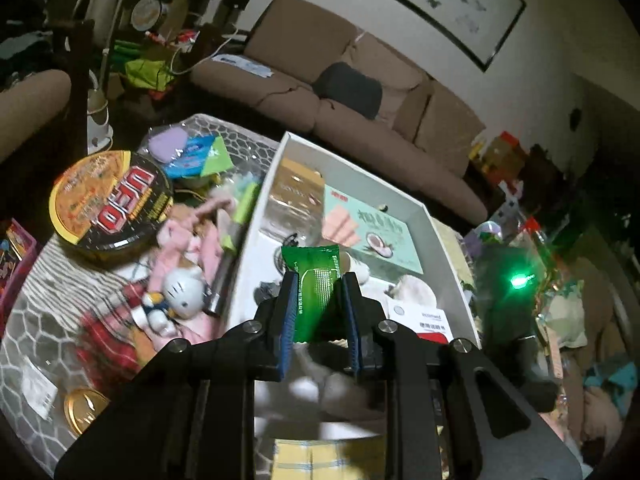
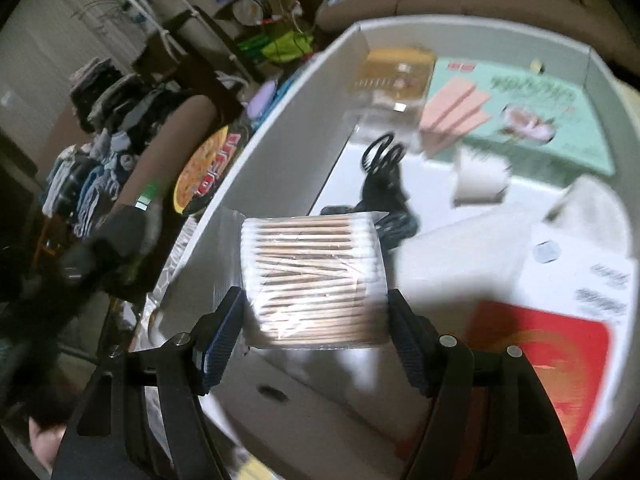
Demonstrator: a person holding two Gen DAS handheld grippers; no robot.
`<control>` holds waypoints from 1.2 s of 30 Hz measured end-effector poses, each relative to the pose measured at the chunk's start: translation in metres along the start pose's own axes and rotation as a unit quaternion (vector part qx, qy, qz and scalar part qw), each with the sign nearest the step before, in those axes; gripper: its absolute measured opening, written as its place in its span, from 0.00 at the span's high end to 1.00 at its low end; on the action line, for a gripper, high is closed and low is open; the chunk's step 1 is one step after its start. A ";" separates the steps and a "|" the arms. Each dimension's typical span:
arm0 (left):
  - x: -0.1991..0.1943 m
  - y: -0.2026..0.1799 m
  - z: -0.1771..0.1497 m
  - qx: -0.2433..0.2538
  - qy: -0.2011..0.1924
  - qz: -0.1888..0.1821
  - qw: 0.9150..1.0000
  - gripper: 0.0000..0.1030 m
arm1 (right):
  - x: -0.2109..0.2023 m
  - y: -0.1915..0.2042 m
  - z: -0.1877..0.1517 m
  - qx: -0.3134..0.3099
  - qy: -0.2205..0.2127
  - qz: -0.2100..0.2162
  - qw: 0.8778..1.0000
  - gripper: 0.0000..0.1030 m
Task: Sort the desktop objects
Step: 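Drop the green sachet into the tray with the left gripper while the right places the swabs there, then move both grippers back over the items on the table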
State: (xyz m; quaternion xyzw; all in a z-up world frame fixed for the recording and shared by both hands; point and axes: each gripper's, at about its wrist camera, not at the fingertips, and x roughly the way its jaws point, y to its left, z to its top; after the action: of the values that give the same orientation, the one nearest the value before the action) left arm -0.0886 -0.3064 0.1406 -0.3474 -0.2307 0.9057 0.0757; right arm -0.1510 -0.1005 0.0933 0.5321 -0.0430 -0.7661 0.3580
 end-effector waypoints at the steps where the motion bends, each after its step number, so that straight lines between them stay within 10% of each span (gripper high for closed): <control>1: 0.000 0.003 0.002 0.000 0.001 0.002 1.000 0.80 | 0.009 0.001 0.001 0.015 0.007 0.007 1.000 0.28; 7: 0.006 0.008 0.006 0.006 0.012 0.007 1.000 0.80 | 0.016 -0.011 -0.007 0.083 0.050 0.031 0.995 0.26; 22: 0.107 -0.052 -0.008 0.098 0.112 0.080 0.986 0.79 | -0.167 -0.082 -0.061 0.053 -0.114 -0.014 0.992 0.20; 26: 0.120 -0.048 -0.013 0.076 0.115 0.102 0.985 0.48 | -0.179 -0.102 -0.083 0.053 -0.107 -0.020 0.993 0.20; 36: 0.047 -0.078 -0.028 0.038 0.030 0.028 0.998 0.23 | -0.245 -0.192 -0.137 0.114 -0.175 -0.074 0.975 0.20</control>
State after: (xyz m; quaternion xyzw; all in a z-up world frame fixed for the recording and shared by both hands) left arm -0.1068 -0.2136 0.1317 -0.3775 -0.1844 0.9047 0.0705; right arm -0.0884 0.2299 0.1412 0.4287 -0.1525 -0.8618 0.2244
